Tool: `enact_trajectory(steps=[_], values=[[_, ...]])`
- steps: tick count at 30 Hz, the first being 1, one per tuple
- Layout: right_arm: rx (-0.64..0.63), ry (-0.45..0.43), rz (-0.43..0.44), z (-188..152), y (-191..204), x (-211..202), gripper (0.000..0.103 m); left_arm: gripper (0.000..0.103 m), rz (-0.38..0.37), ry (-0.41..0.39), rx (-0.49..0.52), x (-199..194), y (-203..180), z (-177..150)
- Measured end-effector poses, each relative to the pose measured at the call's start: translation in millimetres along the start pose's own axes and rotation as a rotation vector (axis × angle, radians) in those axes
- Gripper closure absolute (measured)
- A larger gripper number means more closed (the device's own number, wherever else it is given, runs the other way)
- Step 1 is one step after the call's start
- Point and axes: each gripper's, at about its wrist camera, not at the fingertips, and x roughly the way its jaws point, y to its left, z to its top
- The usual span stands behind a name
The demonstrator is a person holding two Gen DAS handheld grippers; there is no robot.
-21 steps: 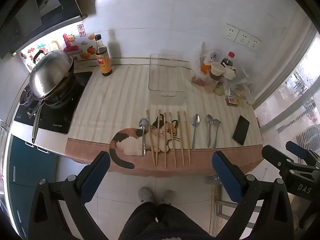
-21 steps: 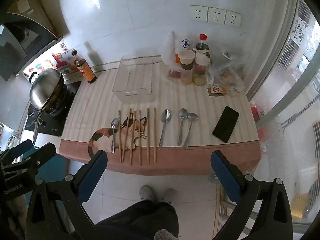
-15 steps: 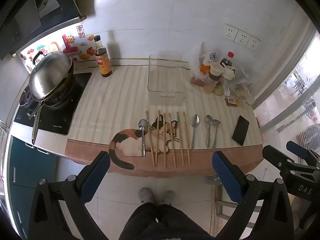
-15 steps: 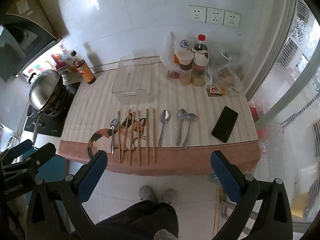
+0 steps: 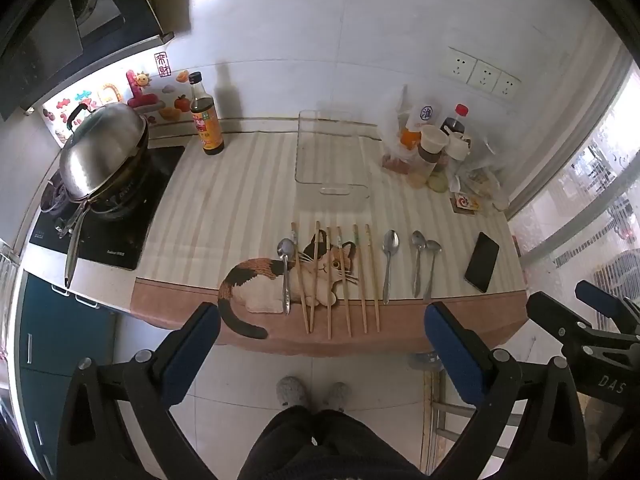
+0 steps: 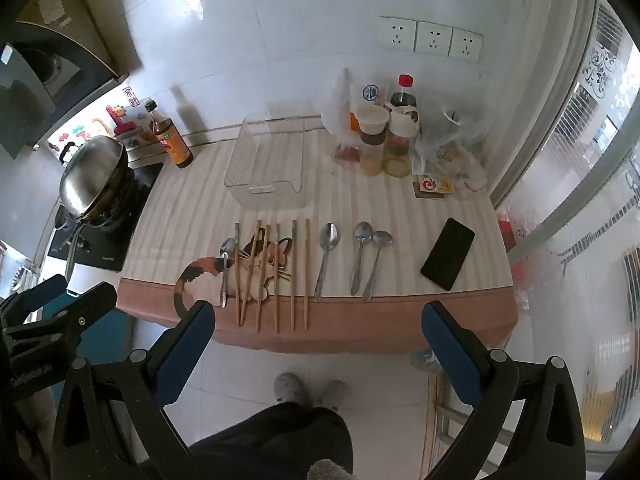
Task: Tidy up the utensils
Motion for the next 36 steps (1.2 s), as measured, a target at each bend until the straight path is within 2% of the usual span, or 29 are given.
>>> enact_trajectory(steps=[36], values=[[-0.007, -0.004, -0.004, 2.6, 1.2, 5.1, 0.000, 0.000, -0.001, -0.002, 0.005, 2.9, 1.5, 0.2]])
